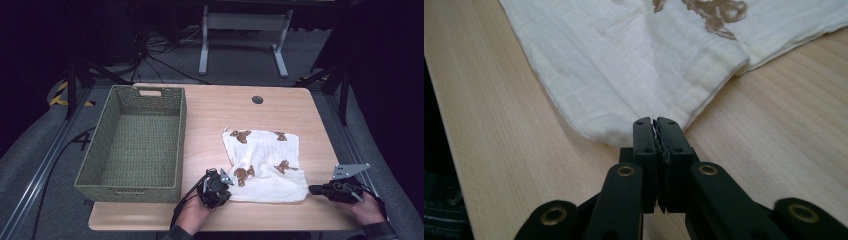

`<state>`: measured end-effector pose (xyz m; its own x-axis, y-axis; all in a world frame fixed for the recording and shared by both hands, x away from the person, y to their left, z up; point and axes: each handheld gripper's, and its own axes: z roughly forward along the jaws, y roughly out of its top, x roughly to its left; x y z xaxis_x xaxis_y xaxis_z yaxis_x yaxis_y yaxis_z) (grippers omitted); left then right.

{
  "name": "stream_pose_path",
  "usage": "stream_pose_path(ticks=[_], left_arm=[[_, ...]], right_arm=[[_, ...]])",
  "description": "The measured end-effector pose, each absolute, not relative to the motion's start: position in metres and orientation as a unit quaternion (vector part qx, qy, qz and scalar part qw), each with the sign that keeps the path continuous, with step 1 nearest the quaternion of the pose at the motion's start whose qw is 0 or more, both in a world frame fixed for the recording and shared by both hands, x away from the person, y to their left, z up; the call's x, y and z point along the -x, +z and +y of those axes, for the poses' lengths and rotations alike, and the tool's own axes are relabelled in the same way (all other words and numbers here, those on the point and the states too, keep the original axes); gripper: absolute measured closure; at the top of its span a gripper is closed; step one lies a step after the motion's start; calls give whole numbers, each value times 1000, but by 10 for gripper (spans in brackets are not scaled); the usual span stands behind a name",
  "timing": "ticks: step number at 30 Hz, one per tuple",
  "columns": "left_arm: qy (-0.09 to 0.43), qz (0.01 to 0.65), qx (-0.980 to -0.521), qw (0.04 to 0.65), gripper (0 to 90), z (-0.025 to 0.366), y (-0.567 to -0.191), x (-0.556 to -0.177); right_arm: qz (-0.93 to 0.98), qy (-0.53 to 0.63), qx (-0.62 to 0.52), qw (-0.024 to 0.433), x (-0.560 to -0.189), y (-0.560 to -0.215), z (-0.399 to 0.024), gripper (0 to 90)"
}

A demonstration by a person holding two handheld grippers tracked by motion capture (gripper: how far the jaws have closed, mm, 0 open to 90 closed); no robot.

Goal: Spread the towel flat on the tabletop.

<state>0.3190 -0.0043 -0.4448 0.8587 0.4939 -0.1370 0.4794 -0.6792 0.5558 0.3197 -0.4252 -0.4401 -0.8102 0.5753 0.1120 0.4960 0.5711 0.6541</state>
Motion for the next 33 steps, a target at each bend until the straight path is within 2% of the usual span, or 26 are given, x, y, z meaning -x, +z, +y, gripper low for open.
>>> stream_pose_path(ticks=[5,7,8,15,21,26,27,28,33], left_arm=[[6,271,-910,313,863,2,-448,-311],[13,271,-909,317,818,3,-447,-312],[20,277,-905,323,784,2,-444,-316],[43,289,-895,336,743,-4,-438,-332],[72,301,-887,344,768,-10,-432,-353],[87,309,-881,347,830,-17,-428,-378],[85,314,-881,344,881,-19,-428,-387],[90,313,-881,343,892,-20,-428,-391],[85,323,-878,343,894,-27,-435,-403]], right_arm=[[891,345,-291,45,-312,-444,-422,867],[890,348,-290,49,-312,-444,-422,831],[887,357,-289,50,-312,-442,-422,771],[885,360,-289,67,-319,-439,-417,771],[880,369,-287,85,-331,-431,-412,780],[873,376,-292,102,-345,-426,-410,863],[873,373,-297,102,-353,-428,-408,893],[872,371,-300,105,-357,-428,-407,895],[869,364,-316,111,-370,-433,-406,896]])
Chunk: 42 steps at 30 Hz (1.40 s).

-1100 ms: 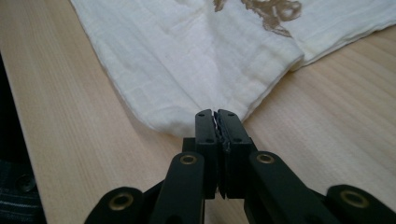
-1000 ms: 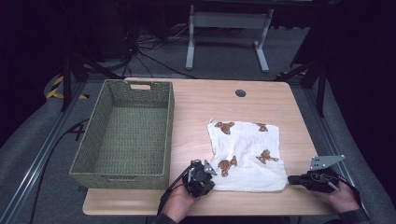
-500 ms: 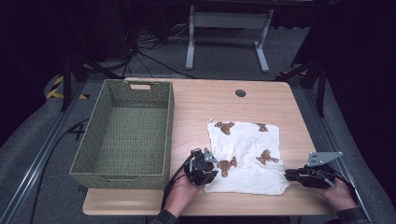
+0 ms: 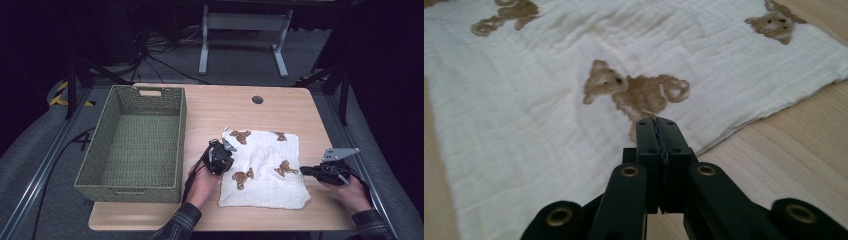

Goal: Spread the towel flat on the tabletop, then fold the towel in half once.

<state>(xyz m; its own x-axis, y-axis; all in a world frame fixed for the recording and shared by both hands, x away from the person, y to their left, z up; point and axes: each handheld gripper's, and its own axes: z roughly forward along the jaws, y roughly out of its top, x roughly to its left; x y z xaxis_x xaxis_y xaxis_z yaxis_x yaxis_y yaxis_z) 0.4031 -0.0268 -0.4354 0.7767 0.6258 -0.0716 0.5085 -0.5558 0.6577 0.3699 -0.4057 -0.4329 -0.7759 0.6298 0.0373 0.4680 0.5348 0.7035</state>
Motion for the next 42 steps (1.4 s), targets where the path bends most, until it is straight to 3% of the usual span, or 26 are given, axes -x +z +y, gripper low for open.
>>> stream_pose_path(ticks=[3,14,31,42], left_arm=[[72,323,-886,326,894,-33,-445,-409],[99,326,-891,299,896,-29,-452,-409],[87,340,-889,294,897,-7,-452,-368],[95,346,-879,314,845,-10,-443,-387]], right_arm=[[869,362,-321,105,-381,-438,-403,896],[886,321,-313,116,-386,-447,-400,896],[890,323,-303,108,-372,-448,-395,897],[884,338,-304,112,-379,-441,-394,868]])
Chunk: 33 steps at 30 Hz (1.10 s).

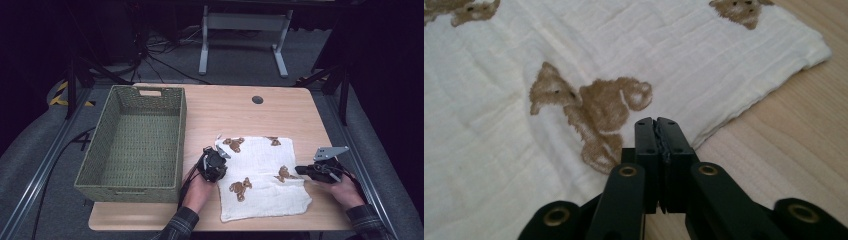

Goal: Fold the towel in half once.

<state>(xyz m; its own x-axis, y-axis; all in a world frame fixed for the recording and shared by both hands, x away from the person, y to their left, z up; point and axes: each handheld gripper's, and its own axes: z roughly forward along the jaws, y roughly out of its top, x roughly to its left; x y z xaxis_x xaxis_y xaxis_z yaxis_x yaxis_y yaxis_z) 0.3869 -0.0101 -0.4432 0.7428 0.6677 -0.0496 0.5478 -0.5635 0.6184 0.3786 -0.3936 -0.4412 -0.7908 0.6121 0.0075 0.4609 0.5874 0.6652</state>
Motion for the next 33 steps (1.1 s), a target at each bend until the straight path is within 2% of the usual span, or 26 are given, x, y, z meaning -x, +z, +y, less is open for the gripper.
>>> stream_pose_path(ticks=[11,29,33], left_arm=[[106,366,-867,320,723,-10,-437,-415],[132,426,-838,313,694,-6,-446,-477],[132,431,-842,297,693,-7,-453,-480]], right_arm=[[880,344,-305,118,-400,-433,-391,769],[874,348,-313,129,-440,-430,-387,730],[868,344,-326,148,-455,-430,-392,734]])
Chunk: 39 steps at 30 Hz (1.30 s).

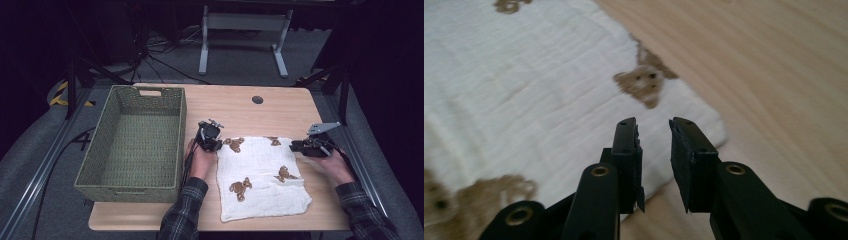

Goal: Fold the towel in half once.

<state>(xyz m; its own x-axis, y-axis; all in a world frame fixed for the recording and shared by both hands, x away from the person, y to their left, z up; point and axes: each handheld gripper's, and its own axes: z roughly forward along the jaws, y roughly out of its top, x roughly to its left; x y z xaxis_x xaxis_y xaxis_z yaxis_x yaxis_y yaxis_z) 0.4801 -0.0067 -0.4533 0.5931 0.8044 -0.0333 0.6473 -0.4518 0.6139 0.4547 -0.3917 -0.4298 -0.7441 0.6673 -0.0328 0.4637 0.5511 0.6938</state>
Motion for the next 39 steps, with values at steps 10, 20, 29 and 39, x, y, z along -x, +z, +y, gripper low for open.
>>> stream_pose_path(ticks=[10,20,29,39], left_arm=[[130,425,-843,303,819,-9,-454,-479],[128,428,-841,304,852,-10,-454,-479],[124,446,-827,320,870,-7,-453,-482],[150,437,-813,355,870,-11,-421,-489]], right_arm=[[854,336,-370,143,-494,-440,-394,720],[858,327,-370,140,-494,-449,-390,797],[864,310,-357,171,-490,-445,-385,870],[845,337,-356,214,-485,-422,-390,873]])
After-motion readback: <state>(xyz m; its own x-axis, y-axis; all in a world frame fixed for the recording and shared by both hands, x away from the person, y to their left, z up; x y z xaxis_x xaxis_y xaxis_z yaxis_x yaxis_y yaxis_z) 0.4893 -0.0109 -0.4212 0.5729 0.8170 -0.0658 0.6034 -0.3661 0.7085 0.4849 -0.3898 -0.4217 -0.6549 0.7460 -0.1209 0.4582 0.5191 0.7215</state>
